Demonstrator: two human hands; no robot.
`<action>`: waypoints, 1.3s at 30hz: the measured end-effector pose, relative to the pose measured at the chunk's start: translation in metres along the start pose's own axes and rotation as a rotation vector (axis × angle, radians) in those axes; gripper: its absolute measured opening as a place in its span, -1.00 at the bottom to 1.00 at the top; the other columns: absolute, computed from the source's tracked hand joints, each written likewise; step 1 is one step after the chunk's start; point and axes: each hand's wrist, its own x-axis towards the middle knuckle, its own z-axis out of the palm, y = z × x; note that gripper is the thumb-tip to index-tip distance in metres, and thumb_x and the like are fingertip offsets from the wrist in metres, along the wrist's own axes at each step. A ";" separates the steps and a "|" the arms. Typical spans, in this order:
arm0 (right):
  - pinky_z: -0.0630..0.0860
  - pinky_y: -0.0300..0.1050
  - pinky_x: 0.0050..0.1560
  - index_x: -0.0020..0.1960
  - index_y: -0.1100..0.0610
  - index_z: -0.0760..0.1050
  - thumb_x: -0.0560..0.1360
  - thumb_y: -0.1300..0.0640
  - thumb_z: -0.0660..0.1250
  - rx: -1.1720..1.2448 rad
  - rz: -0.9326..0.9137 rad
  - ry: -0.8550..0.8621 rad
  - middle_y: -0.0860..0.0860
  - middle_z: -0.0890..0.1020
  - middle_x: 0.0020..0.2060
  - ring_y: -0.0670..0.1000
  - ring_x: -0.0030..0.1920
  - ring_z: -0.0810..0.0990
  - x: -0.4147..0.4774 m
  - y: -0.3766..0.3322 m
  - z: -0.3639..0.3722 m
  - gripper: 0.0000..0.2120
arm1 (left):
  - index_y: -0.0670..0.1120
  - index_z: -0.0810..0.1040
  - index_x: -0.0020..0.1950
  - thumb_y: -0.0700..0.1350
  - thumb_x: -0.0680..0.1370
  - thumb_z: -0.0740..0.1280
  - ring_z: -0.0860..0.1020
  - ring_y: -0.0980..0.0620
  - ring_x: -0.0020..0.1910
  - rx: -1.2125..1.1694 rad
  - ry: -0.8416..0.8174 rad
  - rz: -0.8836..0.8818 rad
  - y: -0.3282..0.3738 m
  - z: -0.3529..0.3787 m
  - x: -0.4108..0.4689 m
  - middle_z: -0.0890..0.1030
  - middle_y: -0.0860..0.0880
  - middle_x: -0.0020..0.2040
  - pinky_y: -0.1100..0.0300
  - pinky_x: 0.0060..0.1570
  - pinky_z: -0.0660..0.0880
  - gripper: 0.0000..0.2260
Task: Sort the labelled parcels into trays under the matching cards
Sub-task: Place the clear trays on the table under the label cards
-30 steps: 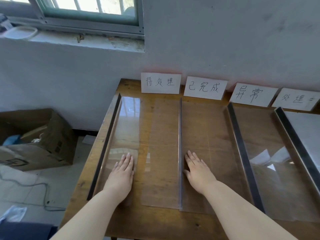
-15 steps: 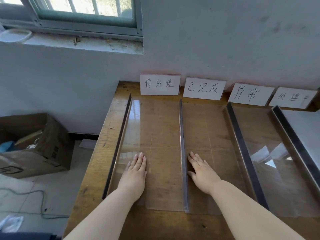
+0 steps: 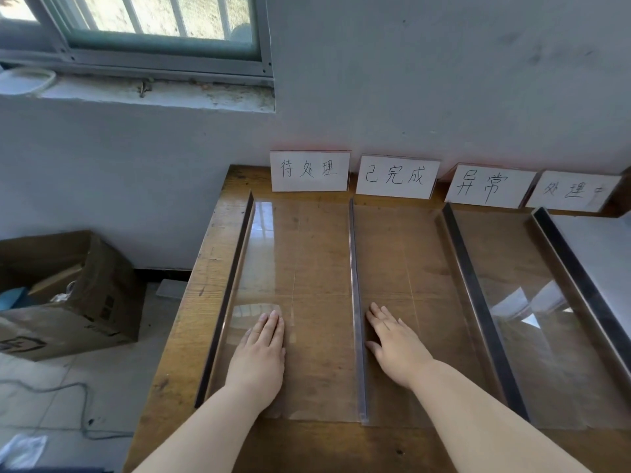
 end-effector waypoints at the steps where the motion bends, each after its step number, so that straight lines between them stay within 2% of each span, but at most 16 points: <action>1: -0.08 -0.10 0.51 0.55 0.06 -0.05 0.62 0.03 0.11 -0.012 0.001 0.005 -0.08 -0.07 0.54 -0.08 0.53 -0.11 0.000 0.000 0.000 -0.43 | -0.04 -0.14 0.56 0.04 0.67 -0.10 -0.20 0.04 0.53 -0.001 0.014 -0.001 0.001 -0.003 0.001 -0.14 0.02 0.57 0.14 0.46 -0.20 -0.52; 5: 0.06 -0.08 0.50 0.54 0.07 0.05 0.63 0.01 0.08 -0.070 0.013 0.022 -0.06 0.02 0.54 -0.07 0.53 -0.03 0.001 -0.005 -0.007 -0.48 | -0.01 0.02 0.56 0.05 0.66 -0.04 -0.03 0.05 0.54 -0.042 0.064 0.025 0.006 -0.024 0.012 0.05 0.03 0.57 0.16 0.47 -0.12 -0.53; 10: 0.16 -0.06 0.42 0.52 0.04 0.16 0.64 0.00 0.03 -0.092 -0.014 0.034 -0.09 0.18 0.51 -0.07 0.49 0.13 0.015 -0.004 -0.043 -0.54 | -0.03 0.01 0.57 0.03 0.67 -0.06 -0.05 0.09 0.54 -0.064 0.124 0.100 0.024 -0.051 0.054 0.04 0.05 0.57 0.19 0.47 -0.13 -0.54; 18: 0.04 -0.09 0.46 0.54 0.01 0.05 0.64 -0.03 0.01 -0.081 -0.038 0.160 -0.08 0.07 0.54 -0.07 0.52 0.02 0.093 0.037 -0.141 -0.51 | -0.01 -0.08 0.56 0.02 0.67 -0.03 -0.12 0.10 0.53 -0.085 0.217 0.106 0.057 -0.110 0.151 -0.07 0.06 0.57 0.19 0.45 -0.15 -0.52; 21: -0.05 -0.09 0.47 0.55 0.05 -0.02 0.65 -0.02 0.00 -0.141 -0.044 0.202 -0.05 -0.01 0.54 -0.05 0.53 -0.07 0.132 0.058 -0.178 -0.49 | -0.03 -0.09 0.56 0.01 0.67 -0.04 -0.14 0.09 0.53 -0.037 0.257 0.119 0.062 -0.134 0.202 -0.09 0.03 0.57 0.14 0.50 -0.14 -0.52; 25: -0.07 -0.08 0.48 0.55 0.11 -0.05 0.65 0.01 -0.01 -0.210 -0.045 0.239 0.00 -0.04 0.55 -0.02 0.54 -0.10 0.186 0.085 -0.218 -0.48 | -0.08 -0.10 0.56 0.00 0.67 -0.04 -0.14 0.06 0.54 0.025 0.304 0.113 0.068 -0.172 0.266 -0.11 -0.02 0.57 0.14 0.50 -0.16 -0.50; 30: -0.04 -0.08 0.47 0.54 0.18 -0.02 0.65 0.04 0.01 -0.250 -0.032 0.260 0.09 0.03 0.54 0.06 0.53 -0.02 0.239 0.109 -0.239 -0.47 | -0.04 -0.15 0.56 0.02 0.66 -0.06 -0.11 0.04 0.54 0.062 0.321 0.068 0.077 -0.189 0.333 -0.07 0.00 0.58 0.08 0.50 -0.16 -0.50; 33: -0.03 -0.04 0.47 0.54 0.18 0.00 0.64 0.03 0.03 -0.262 -0.013 0.258 0.09 0.06 0.54 0.08 0.53 0.00 0.258 0.117 -0.236 -0.47 | -0.01 -0.14 0.56 0.07 0.66 -0.08 -0.10 0.01 0.55 0.080 0.249 0.065 0.077 -0.182 0.357 -0.05 0.01 0.58 0.01 0.50 -0.14 -0.49; 35: 0.00 0.00 0.48 0.52 0.18 0.07 0.63 0.03 0.07 -0.256 0.000 0.301 0.12 0.16 0.51 0.11 0.51 0.07 0.263 0.119 -0.233 -0.48 | 0.00 -0.13 0.56 0.08 0.65 -0.09 -0.10 0.00 0.54 0.115 0.207 0.064 0.073 -0.176 0.363 -0.05 0.01 0.58 0.00 0.49 -0.16 -0.49; 39: 0.09 0.06 0.44 0.47 0.18 0.19 0.60 0.04 0.10 -0.270 -0.008 0.374 0.13 0.33 0.41 0.16 0.42 0.24 0.261 0.116 -0.228 -0.52 | -0.03 -0.03 0.57 0.06 0.66 -0.08 -0.03 0.00 0.54 0.136 0.234 0.140 0.061 -0.175 0.363 0.05 0.00 0.57 0.03 0.49 -0.14 -0.52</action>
